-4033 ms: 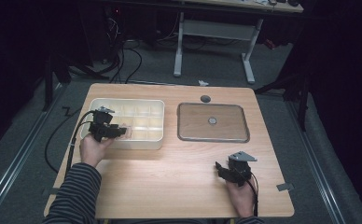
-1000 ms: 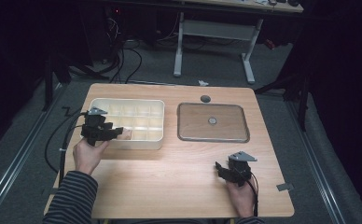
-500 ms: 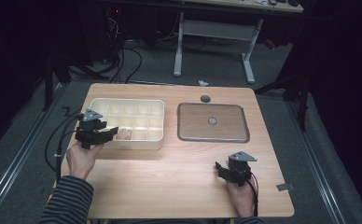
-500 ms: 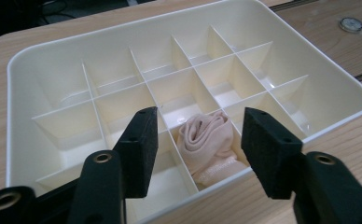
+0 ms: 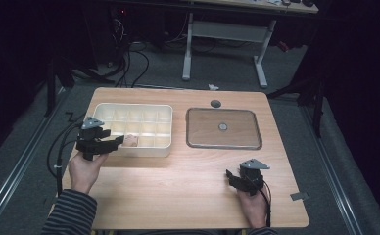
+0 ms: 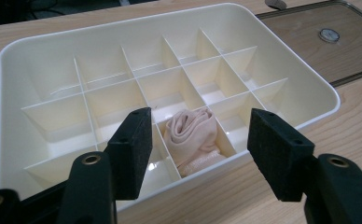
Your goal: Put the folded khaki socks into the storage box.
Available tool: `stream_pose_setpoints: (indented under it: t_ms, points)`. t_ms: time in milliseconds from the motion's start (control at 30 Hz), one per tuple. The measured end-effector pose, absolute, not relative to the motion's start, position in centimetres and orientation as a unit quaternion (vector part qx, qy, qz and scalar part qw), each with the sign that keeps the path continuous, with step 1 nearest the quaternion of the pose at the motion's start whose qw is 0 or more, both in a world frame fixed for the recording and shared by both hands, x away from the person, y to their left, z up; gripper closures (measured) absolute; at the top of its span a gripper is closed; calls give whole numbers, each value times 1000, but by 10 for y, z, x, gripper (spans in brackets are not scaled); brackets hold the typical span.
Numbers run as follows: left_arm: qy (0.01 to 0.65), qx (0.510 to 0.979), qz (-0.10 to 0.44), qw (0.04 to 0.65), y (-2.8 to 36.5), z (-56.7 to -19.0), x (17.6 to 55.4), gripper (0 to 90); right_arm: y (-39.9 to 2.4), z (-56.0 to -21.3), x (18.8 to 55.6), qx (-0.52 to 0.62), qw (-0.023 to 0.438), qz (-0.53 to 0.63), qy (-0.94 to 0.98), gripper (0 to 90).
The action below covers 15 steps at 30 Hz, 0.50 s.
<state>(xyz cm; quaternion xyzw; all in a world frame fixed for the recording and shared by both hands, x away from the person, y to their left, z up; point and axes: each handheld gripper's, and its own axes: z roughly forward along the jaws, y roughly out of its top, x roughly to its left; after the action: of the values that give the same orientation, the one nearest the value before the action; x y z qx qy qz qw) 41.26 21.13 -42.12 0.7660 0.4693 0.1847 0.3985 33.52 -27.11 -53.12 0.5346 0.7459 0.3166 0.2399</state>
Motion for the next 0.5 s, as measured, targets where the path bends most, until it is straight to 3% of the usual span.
stream_pose_setpoints:
  t_ms: [500]
  points:
    - [462, 766, 191, 404, 210, -419, 399, 412, -271, -531, 335, 535, 239, 317, 746, 383]
